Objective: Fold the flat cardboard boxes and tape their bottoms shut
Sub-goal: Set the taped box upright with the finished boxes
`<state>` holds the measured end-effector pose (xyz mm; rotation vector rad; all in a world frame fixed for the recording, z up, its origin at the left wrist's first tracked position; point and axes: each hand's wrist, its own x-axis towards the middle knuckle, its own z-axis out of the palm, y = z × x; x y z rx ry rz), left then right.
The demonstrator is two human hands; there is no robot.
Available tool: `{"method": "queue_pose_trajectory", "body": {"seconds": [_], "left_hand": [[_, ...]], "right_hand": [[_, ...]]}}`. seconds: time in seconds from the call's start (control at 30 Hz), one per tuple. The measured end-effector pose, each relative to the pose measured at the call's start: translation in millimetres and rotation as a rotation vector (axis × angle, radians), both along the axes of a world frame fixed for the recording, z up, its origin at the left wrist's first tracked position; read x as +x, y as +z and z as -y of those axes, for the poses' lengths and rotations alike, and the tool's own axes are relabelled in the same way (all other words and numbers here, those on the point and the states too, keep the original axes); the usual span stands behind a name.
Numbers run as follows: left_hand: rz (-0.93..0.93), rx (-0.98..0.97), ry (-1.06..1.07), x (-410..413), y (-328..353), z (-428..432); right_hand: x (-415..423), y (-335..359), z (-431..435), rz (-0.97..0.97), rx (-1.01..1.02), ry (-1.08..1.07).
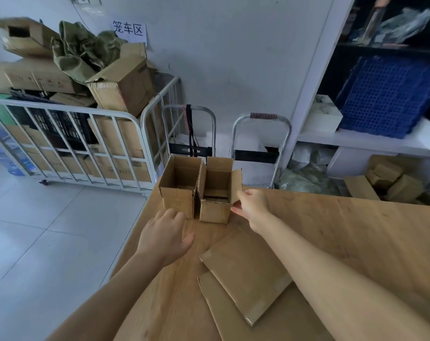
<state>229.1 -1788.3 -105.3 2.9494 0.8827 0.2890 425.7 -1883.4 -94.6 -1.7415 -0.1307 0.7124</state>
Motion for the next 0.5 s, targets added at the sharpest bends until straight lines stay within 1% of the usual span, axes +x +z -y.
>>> {"method": "queue_pose_trajectory", "body": {"seconds": [0.1,0.27,0.4,0.5], "left_hand": [[-0.003,-0.012,-0.005,4.5,0.6,7.6],[-0.016,-0.05,-0.017,7.0,3.1,26.1],[-0.071,-0.148,-0.028,3.4,-9.7,49.7],[-0.125,-0.197,-0.04,4.3,-20.1,68.4]], "right_hand": [[1.1,3.6,17.3,0.0,-0.042,0.059],[16.6,8.7,73.5,0.209,-0.218,0.094],[19.9,4.1,126.5,0.357,-0.47,0.146],[17.9,-7.2,154.0,0.411,-0.632,0.22]]}}
